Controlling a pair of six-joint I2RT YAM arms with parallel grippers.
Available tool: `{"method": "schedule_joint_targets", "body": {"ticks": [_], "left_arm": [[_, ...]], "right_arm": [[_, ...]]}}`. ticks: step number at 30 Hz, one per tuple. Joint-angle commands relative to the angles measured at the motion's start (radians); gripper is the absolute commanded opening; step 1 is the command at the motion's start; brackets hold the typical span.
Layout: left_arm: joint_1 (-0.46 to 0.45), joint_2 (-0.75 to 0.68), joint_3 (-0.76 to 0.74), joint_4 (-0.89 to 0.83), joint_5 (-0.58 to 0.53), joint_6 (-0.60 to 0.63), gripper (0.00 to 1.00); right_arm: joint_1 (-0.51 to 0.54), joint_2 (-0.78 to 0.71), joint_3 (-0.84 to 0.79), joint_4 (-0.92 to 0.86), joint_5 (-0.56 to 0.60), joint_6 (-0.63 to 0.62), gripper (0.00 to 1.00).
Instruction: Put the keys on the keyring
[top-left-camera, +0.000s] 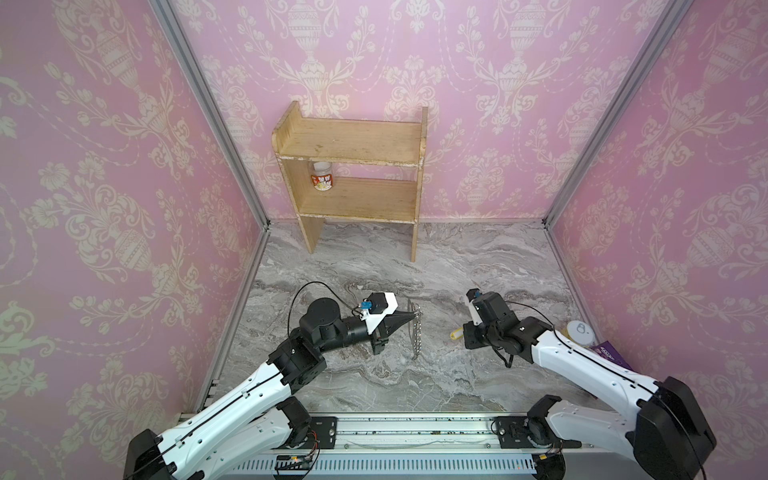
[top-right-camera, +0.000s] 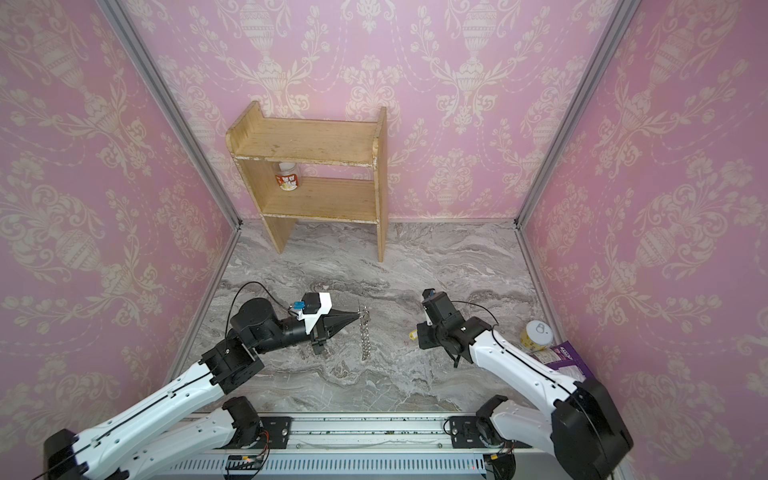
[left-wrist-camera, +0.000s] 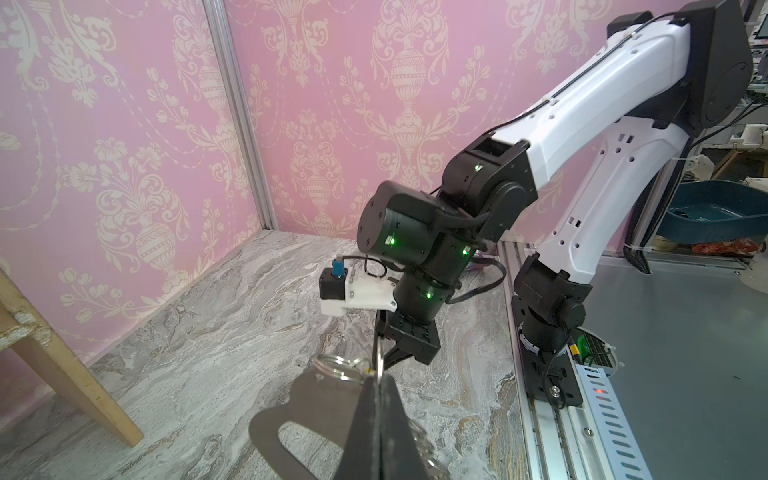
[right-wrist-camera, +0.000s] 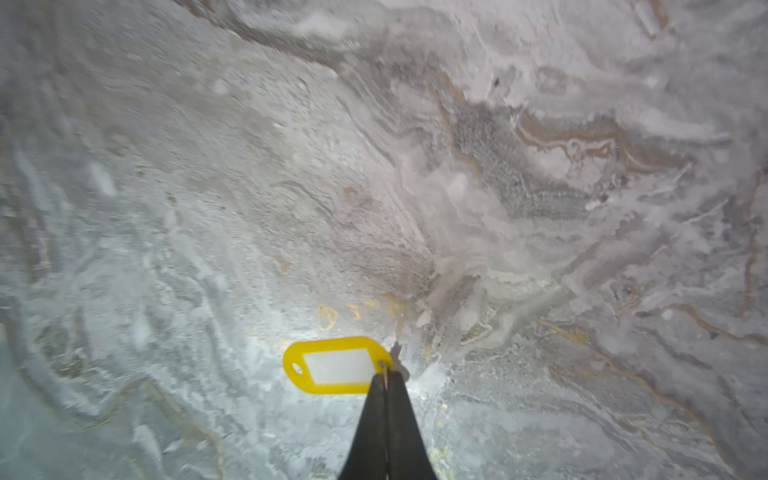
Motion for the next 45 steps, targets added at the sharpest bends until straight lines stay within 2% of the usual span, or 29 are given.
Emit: {"method": "schedule_joint_targets", "body": {"ticks": [1, 6, 10, 16, 19, 23, 28, 30, 36, 45], "left_arm": [[0.006, 0.002, 0.031, 0.000, -0.008, 0.047, 0.00], [0.005, 0.026, 0.099, -0.049, 0.021, 0.091, 0.00], [0.006, 0.043, 0.151, -0.101, 0.050, 0.124, 0.00], [0.007, 0.069, 0.209, -0.173, 0.091, 0.149, 0.00], [0.006, 0.084, 0.231, -0.199, 0.118, 0.152, 0.00], [0.004, 0.081, 0.227, -0.207, 0.110, 0.151, 0.00], [0.006, 0.045, 0.205, -0.253, 0.069, 0.162, 0.00], [0.006, 0.026, 0.194, -0.268, 0.056, 0.158, 0.00], [0.007, -0.021, 0.186, -0.328, 0.017, 0.168, 0.00], [0.006, -0.058, 0.155, -0.321, -0.008, 0.156, 0.00]], "right_arm": [[0.009, -0.064, 0.116, -0.106, -0.145, -0.187, 0.00], [0.028, -0.116, 0.241, -0.210, -0.391, -0.374, 0.00], [0.048, -0.197, 0.290, -0.231, -0.485, -0.455, 0.00], [0.077, -0.218, 0.415, -0.341, -0.573, -0.570, 0.00], [0.095, -0.209, 0.459, -0.373, -0.563, -0.605, 0.00], [0.101, -0.147, 0.453, -0.383, -0.505, -0.588, 0.00], [0.113, 0.037, 0.360, -0.354, -0.409, -0.428, 0.00], [0.117, 0.101, 0.302, -0.291, -0.413, -0.365, 0.00], [0.117, 0.312, 0.265, -0.257, -0.384, -0.281, 0.00], [0.124, 0.427, 0.179, -0.121, -0.213, -0.154, 0.00]]}}
